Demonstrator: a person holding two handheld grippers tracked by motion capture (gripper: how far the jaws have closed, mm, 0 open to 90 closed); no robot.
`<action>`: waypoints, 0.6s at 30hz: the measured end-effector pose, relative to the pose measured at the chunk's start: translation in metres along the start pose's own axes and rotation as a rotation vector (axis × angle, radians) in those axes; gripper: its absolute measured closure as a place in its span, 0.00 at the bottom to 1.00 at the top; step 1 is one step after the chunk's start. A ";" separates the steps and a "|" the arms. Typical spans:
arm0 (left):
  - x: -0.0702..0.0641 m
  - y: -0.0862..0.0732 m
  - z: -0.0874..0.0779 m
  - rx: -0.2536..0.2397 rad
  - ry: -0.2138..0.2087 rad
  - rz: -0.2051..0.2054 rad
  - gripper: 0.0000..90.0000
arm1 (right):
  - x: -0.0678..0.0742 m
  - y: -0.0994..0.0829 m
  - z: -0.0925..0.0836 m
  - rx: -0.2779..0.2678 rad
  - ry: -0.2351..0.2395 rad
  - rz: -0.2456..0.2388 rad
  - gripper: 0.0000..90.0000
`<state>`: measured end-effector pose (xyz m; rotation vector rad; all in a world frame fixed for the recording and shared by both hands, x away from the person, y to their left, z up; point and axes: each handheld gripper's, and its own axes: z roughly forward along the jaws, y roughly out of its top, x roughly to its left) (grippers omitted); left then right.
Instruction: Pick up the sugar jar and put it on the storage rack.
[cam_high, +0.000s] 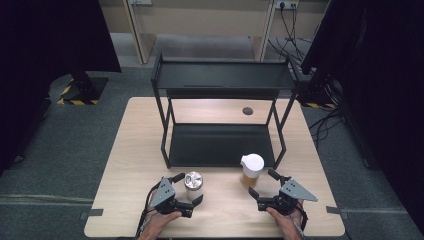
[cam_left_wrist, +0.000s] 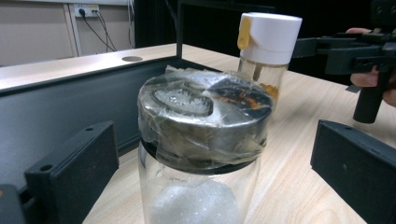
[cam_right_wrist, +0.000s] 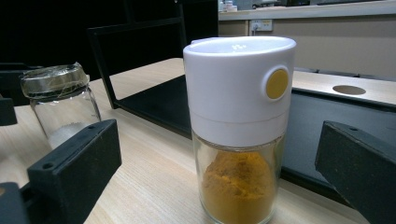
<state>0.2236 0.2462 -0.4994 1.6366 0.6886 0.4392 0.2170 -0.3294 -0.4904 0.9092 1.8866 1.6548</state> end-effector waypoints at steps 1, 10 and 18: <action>0.000 0.001 0.001 0.006 0.000 0.002 0.00 | 0.000 0.000 0.000 0.000 0.001 0.001 0.01; 0.000 0.005 0.010 0.043 0.011 0.006 0.08 | 0.000 0.000 0.000 0.001 0.006 0.000 0.01; 0.002 0.007 0.013 0.062 0.004 0.005 0.21 | -0.001 0.000 0.001 0.001 0.010 0.003 0.01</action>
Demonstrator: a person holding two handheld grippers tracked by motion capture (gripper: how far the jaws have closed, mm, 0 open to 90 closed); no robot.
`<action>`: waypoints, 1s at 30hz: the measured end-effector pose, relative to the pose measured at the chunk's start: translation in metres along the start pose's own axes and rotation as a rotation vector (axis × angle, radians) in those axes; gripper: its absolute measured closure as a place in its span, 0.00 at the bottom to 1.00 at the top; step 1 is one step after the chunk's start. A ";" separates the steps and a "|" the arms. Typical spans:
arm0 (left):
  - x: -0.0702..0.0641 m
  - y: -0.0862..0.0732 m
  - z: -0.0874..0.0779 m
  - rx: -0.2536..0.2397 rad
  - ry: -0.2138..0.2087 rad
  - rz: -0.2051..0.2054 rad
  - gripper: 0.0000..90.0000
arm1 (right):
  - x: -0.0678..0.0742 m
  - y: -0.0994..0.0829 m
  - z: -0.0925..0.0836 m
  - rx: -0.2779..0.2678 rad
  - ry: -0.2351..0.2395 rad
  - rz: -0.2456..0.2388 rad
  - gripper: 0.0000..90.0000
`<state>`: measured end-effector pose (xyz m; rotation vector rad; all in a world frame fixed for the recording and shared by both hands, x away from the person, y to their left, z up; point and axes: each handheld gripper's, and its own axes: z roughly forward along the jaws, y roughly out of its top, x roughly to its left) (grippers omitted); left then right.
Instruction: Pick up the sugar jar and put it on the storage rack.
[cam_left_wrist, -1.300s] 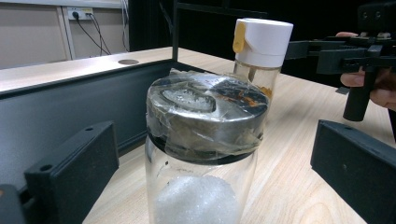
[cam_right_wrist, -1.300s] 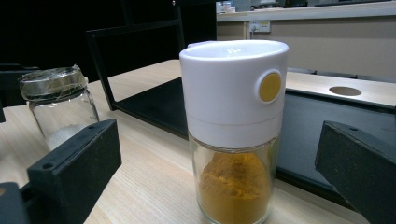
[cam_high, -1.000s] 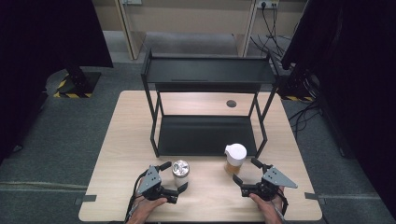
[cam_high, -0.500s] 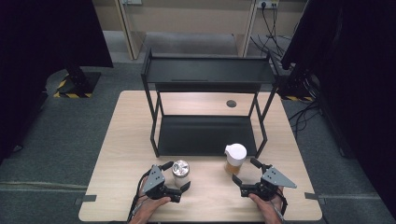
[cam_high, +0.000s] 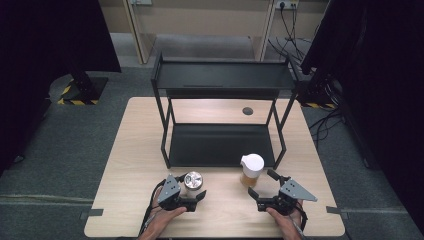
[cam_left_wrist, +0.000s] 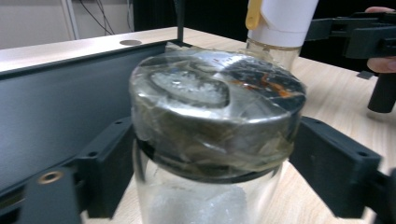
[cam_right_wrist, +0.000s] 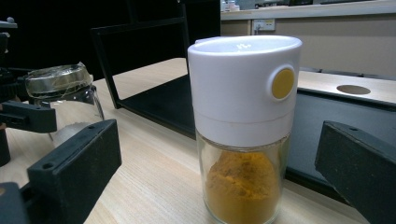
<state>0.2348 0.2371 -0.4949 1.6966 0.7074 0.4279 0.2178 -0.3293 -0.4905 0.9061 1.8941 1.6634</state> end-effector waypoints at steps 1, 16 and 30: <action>0.000 0.001 0.000 0.003 0.006 0.005 0.23 | 0.000 0.000 0.000 -0.001 -0.001 0.000 0.01; -0.002 0.004 0.000 0.016 0.026 0.021 0.34 | 0.000 -0.001 0.000 -0.001 0.002 0.003 0.01; 0.002 0.013 -0.003 0.003 -0.009 0.017 0.34 | 0.000 -0.001 0.000 -0.002 0.001 0.003 0.01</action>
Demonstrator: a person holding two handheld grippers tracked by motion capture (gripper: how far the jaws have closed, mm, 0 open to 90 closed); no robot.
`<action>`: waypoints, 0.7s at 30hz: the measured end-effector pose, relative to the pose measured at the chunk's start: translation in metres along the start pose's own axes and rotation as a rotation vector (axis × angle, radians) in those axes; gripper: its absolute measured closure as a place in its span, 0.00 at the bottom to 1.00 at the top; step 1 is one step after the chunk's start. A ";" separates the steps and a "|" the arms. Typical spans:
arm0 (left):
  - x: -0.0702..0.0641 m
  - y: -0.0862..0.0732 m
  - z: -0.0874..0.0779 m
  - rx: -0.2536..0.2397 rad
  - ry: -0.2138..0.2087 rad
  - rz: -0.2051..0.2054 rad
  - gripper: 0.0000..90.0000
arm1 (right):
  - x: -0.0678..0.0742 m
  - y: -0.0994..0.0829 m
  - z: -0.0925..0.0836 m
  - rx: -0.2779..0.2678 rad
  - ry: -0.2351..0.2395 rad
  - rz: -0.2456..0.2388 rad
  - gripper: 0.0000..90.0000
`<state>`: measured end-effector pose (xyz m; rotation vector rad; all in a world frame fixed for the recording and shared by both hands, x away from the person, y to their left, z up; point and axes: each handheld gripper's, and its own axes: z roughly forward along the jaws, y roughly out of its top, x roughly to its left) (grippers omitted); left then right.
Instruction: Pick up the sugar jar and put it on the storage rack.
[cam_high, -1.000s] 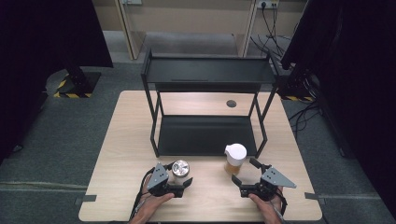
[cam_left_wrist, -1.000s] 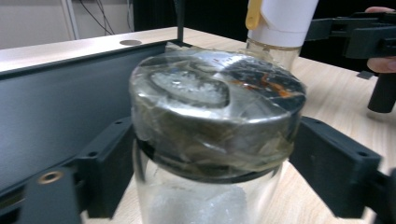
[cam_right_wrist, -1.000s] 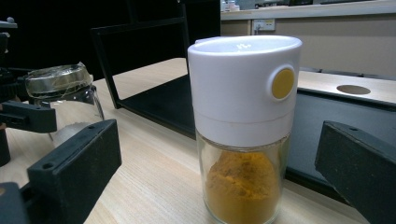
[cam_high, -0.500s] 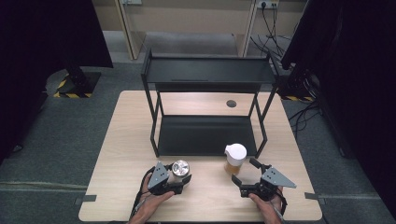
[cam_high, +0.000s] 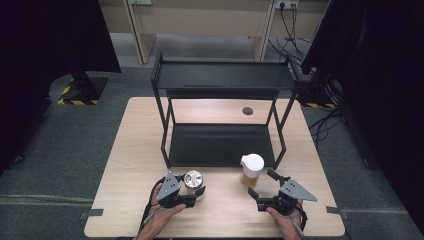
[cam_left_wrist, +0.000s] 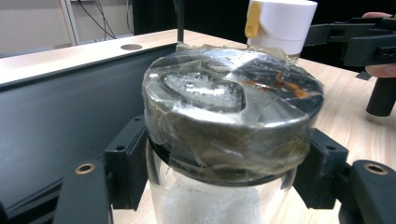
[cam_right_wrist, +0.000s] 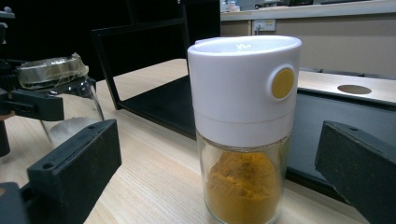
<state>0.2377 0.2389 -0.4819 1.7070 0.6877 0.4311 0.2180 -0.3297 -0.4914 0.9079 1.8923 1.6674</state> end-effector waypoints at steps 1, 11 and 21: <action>0.001 0.001 0.000 -0.001 -0.005 -0.004 0.34 | 0.000 0.000 0.000 -0.001 0.000 0.000 0.01; 0.003 0.012 -0.002 -0.016 -0.019 -0.004 0.34 | 0.000 0.000 0.000 -0.004 -0.002 0.003 0.01; 0.004 0.030 0.000 -0.028 -0.035 0.003 0.34 | -0.001 -0.001 -0.001 -0.006 -0.002 0.010 0.01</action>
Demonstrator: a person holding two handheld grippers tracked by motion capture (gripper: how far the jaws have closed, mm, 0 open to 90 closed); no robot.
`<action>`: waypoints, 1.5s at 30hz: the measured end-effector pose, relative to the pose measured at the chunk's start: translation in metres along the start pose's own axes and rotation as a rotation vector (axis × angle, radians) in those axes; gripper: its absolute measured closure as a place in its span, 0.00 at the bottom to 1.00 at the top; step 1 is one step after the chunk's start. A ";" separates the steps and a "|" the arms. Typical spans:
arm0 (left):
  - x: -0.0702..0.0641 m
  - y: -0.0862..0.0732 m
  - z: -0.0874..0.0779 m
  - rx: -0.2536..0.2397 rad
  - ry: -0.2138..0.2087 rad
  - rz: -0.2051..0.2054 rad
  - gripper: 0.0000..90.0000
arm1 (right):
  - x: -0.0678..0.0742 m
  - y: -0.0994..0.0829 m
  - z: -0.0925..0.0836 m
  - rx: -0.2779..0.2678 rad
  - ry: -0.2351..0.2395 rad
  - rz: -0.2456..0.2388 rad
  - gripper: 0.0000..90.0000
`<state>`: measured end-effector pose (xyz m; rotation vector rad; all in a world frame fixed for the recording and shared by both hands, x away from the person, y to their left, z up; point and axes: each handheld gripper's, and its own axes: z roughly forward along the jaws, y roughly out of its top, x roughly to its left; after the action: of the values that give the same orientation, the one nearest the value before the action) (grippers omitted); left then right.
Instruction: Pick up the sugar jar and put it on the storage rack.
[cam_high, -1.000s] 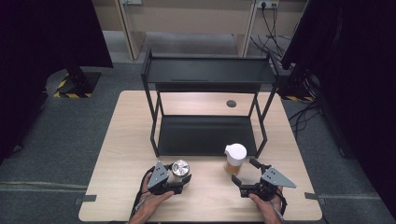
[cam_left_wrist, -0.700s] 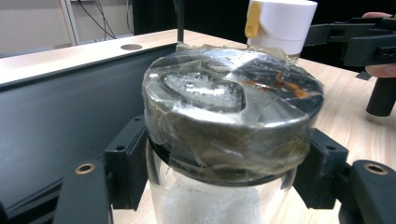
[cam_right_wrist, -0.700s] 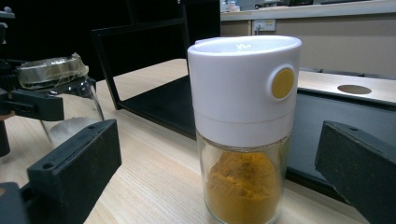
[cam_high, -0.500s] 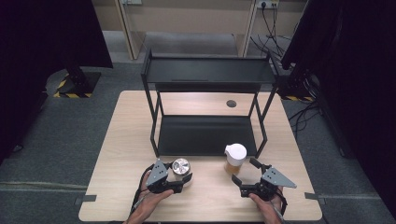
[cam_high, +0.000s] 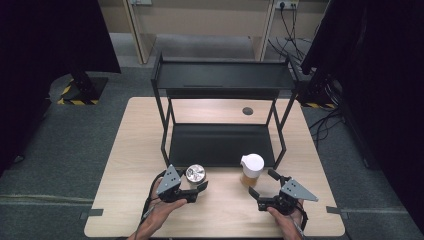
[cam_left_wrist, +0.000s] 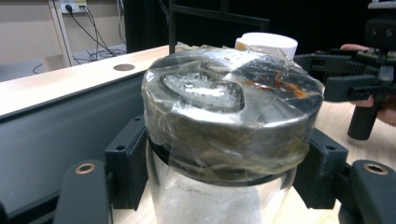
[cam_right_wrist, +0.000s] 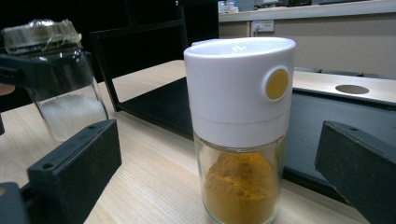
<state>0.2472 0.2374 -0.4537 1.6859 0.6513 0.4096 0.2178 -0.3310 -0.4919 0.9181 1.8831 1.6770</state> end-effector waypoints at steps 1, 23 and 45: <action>0.000 0.003 0.000 0.000 0.000 0.002 0.34 | 0.000 0.000 0.000 0.000 0.000 0.001 0.01; 0.013 0.054 -0.015 -0.028 0.000 -0.002 0.34 | -0.001 -0.001 -0.001 -0.008 0.001 0.009 0.01; 0.028 0.122 -0.012 -0.023 -0.013 0.046 0.34 | -0.002 -0.001 0.000 -0.003 0.003 0.011 0.01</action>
<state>0.2858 0.2490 -0.3346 1.6824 0.5973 0.4372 0.2188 -0.3324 -0.4933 0.9263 1.8800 1.6884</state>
